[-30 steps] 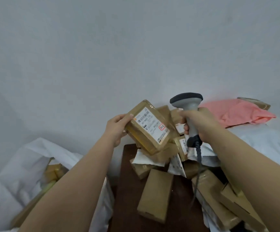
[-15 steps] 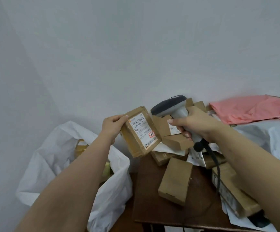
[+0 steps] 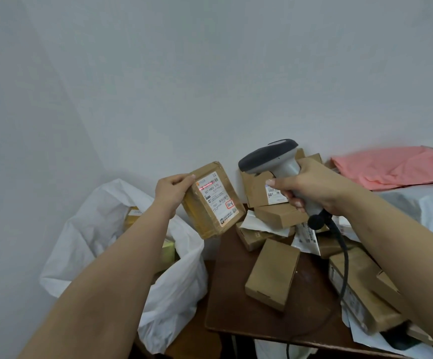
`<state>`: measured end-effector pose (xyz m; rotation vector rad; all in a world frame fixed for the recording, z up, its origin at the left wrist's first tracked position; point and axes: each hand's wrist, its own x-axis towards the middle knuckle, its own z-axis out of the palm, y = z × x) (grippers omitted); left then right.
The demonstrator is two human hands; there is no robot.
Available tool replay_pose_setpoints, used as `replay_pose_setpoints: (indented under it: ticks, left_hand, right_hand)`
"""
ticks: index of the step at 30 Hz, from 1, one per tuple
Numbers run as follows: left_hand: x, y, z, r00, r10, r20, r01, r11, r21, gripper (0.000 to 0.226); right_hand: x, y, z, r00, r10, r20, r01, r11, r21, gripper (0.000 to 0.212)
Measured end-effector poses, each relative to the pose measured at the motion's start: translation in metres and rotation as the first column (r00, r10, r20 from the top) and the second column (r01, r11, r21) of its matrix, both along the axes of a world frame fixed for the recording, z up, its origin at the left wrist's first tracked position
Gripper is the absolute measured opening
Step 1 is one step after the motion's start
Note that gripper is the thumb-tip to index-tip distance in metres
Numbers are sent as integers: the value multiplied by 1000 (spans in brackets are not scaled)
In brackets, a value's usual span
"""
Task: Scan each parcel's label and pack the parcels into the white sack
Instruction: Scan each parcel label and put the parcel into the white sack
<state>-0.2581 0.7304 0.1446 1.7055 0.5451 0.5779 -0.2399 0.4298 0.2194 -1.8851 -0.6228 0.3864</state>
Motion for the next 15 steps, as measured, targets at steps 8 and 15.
replay_pose_setpoints:
  ticks: [8, 15]
  left_hand:
    - [-11, 9, -3, 1000, 21, -13, -20, 999, 29, 4]
    - [-32, 29, -9, 998, 59, -26, -58, 998, 18, 6]
  right_hand:
    - [-3, 5, 1, 999, 34, 24, -33, 999, -31, 41]
    - [-4, 30, -5, 995, 100, -16, -100, 995, -8, 35]
